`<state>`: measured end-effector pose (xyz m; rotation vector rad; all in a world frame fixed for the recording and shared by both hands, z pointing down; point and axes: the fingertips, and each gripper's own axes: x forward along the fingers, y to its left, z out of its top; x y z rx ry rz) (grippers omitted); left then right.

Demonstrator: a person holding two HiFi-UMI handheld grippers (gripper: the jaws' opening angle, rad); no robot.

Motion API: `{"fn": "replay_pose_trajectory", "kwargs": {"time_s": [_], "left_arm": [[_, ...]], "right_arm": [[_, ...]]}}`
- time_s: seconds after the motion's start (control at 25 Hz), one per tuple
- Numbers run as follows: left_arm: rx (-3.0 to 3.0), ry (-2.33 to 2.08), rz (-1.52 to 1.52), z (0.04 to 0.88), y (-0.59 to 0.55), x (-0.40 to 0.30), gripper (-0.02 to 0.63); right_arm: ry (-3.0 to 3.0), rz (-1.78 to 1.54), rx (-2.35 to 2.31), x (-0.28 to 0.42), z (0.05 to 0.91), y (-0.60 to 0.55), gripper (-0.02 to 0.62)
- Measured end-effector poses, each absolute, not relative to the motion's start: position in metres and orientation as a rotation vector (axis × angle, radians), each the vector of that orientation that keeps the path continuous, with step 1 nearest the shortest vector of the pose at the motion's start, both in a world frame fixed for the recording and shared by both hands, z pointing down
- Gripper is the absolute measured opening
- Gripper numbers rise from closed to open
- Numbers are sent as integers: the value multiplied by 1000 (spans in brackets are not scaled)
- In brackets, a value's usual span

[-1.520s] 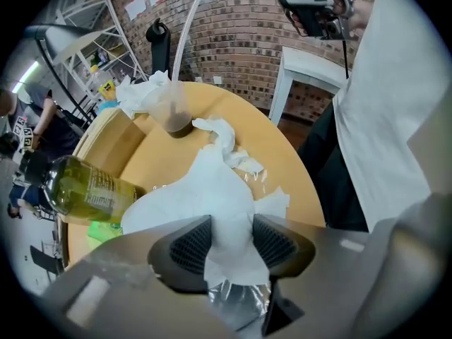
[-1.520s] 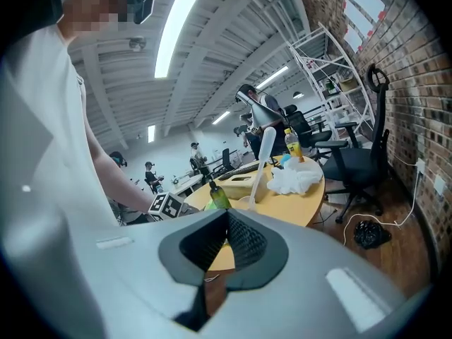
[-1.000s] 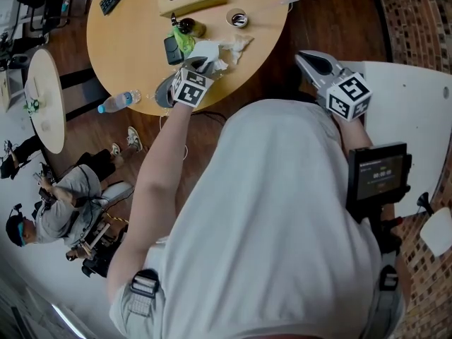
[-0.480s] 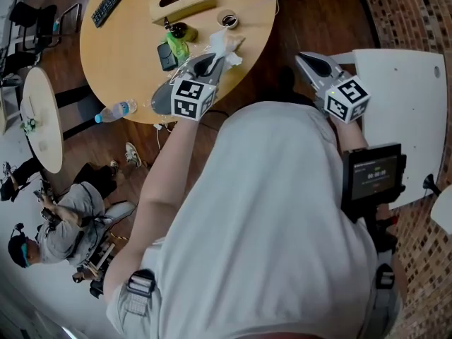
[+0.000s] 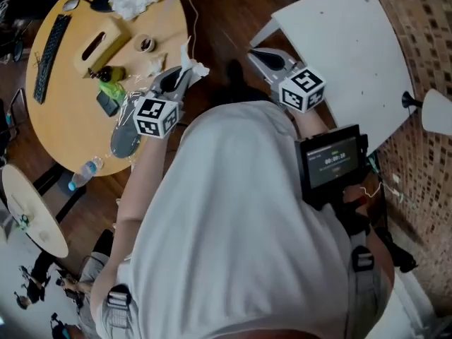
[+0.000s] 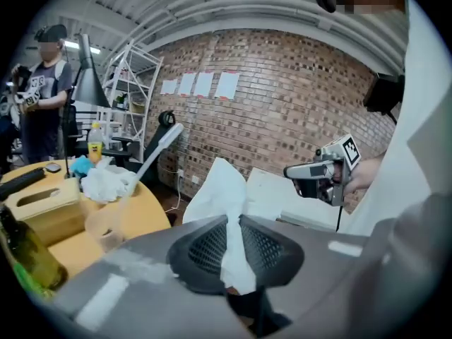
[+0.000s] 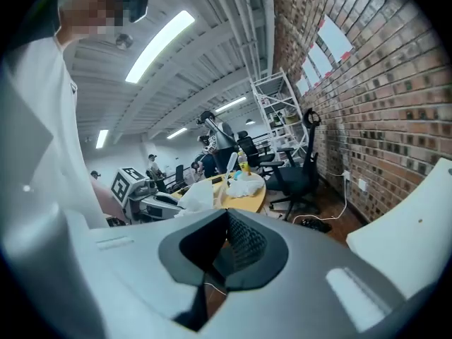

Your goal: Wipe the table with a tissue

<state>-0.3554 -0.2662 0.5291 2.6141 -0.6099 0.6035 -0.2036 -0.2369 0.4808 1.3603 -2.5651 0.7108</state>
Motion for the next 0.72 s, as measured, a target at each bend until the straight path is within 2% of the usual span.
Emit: {"fn": "replay_pose_trajectory", "kwargs": {"time_s": [0.28,0.72], "left_arm": [[2690,-306,592,521,-240,-283,43],[2696,-40,622,527,-212,-206,43]], "right_arm": [[-2424,686,1628,-144,460,-187,6],[-2278,770,1873,-73,470,-143,8]]}}
